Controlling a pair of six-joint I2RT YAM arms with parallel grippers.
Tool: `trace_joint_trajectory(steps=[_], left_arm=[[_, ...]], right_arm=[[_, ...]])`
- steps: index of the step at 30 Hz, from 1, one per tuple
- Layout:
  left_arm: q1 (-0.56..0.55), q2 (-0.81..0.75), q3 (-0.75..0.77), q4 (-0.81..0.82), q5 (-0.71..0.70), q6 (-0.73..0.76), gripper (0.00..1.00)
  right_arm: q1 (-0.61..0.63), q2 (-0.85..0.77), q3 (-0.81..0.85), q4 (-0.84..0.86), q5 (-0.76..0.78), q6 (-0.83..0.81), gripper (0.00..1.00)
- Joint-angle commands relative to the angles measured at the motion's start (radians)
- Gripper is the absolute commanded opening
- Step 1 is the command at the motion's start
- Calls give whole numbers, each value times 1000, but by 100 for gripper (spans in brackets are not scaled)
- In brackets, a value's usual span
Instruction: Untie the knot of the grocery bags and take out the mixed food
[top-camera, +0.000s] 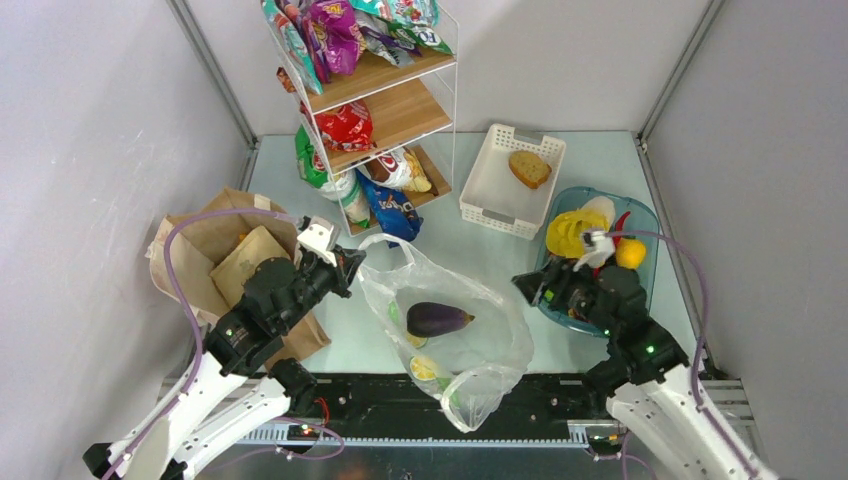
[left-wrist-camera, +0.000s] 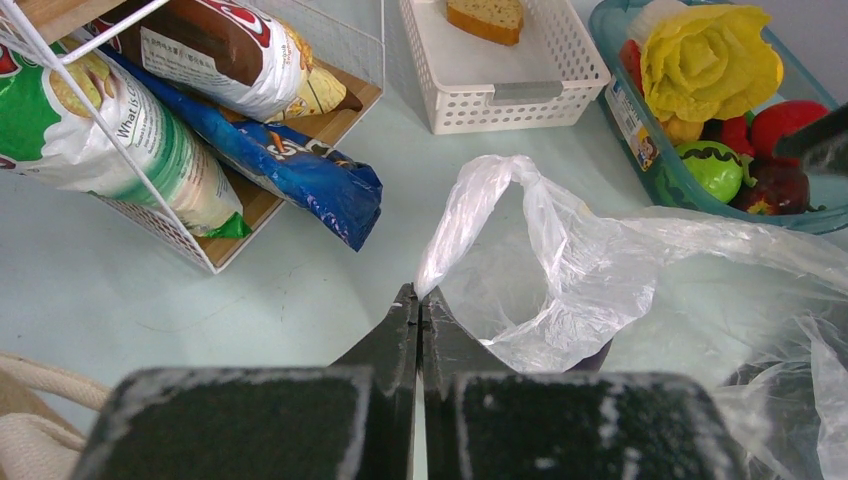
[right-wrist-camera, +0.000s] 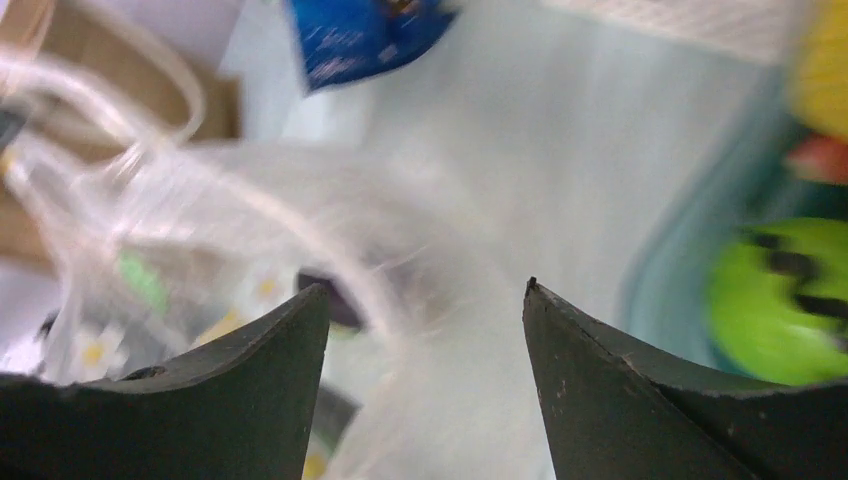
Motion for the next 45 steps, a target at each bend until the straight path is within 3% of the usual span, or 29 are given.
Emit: trace_joint_trajectory(steps=[1,5,9,14,20,22,26,28,35,45], left_arm=[[-3,5,11,18,-8,13,0],[-2,8,12,18,-6,12,0],[-2,8,13,17,-5,12,0],[-1,6,12,18,-6,12,0],[-2,7,12,17,1,10,0],[-1,9,14,18,4,10,0],[-2,8,13,17,6,10,0],[-2,6,14,17,9,10,0],[-3,-7,14,17,20,7,0],[-2,-11,17,18,40,4,0]], right_arm=[[279,81,57,172,70,25,74],[620,186,93,282,228,14,69],[778,346,128,338,335,1,64],[814,569,131,383,396,26,62],[876,742,137,406,590,9,63],[881,784,137,459,618,5,67],[871,883,144,553,670,-39,89],[851,931,163,569,696,-35,93],[784,1072,257,609,781,4,96],[738,1278,338,592,716,77,99]])
